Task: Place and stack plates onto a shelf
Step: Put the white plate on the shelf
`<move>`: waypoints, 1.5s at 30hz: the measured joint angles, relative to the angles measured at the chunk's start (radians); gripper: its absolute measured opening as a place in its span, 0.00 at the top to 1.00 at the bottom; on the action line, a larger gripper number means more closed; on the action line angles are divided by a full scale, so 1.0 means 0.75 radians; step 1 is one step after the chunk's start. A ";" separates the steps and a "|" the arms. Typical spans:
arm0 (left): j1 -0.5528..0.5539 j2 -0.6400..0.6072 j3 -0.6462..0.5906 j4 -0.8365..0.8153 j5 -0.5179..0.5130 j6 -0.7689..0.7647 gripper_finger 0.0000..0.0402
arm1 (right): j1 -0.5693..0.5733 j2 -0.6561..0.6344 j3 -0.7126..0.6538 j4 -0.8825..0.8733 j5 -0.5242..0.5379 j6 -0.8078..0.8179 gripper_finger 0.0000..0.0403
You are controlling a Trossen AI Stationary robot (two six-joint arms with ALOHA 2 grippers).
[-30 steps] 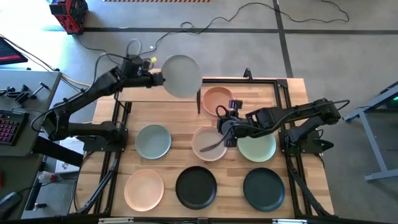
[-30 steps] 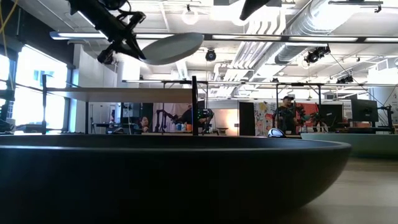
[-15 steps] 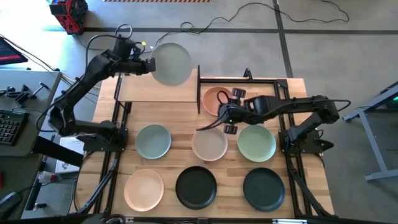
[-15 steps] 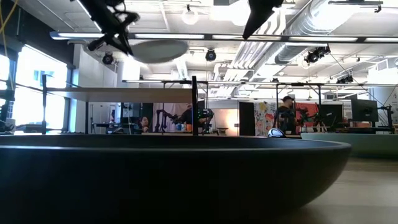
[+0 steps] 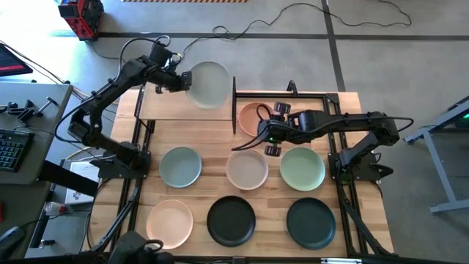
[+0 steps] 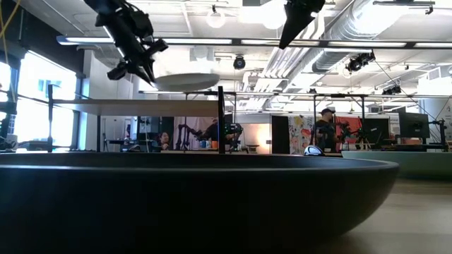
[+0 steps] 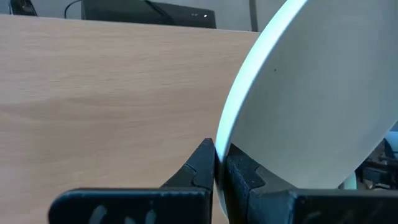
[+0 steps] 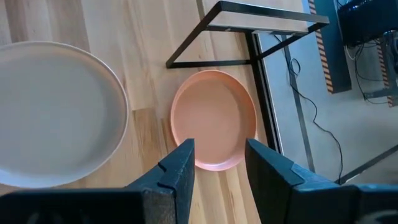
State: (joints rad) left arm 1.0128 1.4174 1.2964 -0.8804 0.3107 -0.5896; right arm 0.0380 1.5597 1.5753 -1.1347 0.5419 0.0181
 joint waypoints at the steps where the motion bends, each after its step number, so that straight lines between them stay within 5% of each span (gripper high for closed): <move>1: 0.003 0.006 0.000 -0.007 0.000 0.000 0.99 | 0.000 0.000 0.000 -0.001 0.000 0.000 0.70; 45: -0.049 0.109 0.000 -0.113 -0.049 -0.007 0.96 | 0.000 0.001 0.000 -0.040 0.001 0.001 0.70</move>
State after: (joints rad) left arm 0.9764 1.4994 1.2964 -0.9654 0.2742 -0.5946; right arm 0.0380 1.5604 1.5753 -1.1643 0.5423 0.0185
